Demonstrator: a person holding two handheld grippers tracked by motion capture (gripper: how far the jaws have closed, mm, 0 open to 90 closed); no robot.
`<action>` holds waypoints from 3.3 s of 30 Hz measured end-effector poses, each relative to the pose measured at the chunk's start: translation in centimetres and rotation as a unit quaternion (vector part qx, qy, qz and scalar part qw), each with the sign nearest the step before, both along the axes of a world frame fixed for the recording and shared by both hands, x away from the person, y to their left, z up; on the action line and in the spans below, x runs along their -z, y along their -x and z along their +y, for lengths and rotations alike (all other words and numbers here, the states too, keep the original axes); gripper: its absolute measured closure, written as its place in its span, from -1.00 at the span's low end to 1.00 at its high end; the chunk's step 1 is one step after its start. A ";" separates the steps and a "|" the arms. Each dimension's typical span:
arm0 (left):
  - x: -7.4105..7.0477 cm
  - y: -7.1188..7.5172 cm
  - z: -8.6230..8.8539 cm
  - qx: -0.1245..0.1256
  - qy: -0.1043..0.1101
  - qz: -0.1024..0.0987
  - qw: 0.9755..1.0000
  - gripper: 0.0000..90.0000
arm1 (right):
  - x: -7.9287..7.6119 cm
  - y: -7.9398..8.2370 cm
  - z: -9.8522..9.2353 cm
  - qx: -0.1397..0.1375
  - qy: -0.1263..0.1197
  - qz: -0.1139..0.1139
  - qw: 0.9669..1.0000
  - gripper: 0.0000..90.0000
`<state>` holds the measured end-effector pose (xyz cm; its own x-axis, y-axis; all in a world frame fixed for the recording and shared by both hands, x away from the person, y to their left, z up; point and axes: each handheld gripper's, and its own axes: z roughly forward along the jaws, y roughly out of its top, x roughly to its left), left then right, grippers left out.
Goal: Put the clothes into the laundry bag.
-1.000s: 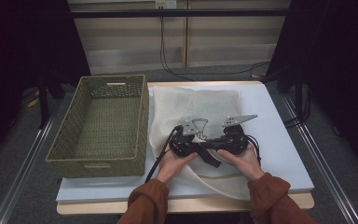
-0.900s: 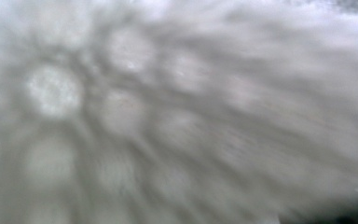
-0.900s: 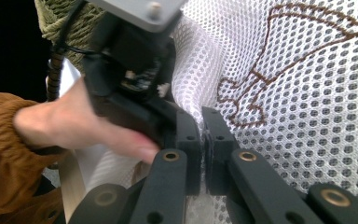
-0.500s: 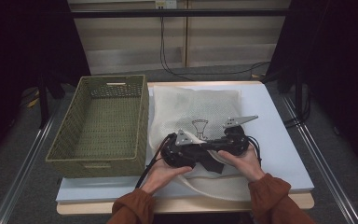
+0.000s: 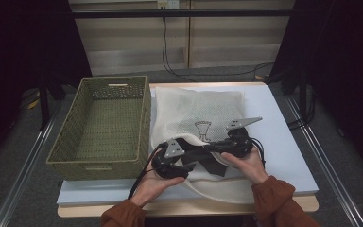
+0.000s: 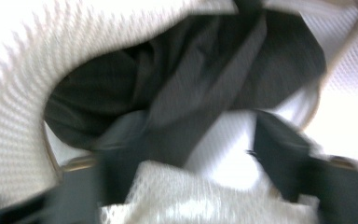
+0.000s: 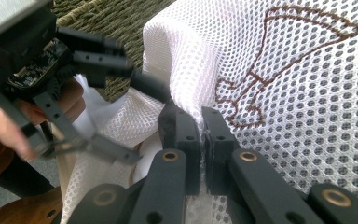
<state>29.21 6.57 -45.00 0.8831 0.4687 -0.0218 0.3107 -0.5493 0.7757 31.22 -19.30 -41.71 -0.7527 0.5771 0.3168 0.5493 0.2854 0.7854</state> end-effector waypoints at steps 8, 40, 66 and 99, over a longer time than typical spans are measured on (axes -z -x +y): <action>1.0 -1.9 -2.0 -0.007 -0.011 0.014 1.000 0.62 | -0.4 0.2 0.7 -0.011 0.002 -0.004 1.000 0.95; 0.7 -1.3 -1.7 -0.013 0.006 -0.006 1.000 0.09 | 0.5 2.0 -0.5 -0.025 0.007 0.008 1.000 0.95; 2.4 1.4 1.6 0.033 -0.042 0.019 0.998 0.79 | -0.1 1.5 -1.7 -0.003 0.000 -0.001 1.000 0.94; 1.8 6.8 4.4 0.040 -0.010 0.045 0.998 0.83 | 0.1 1.9 -1.9 -0.008 0.005 0.000 1.000 0.91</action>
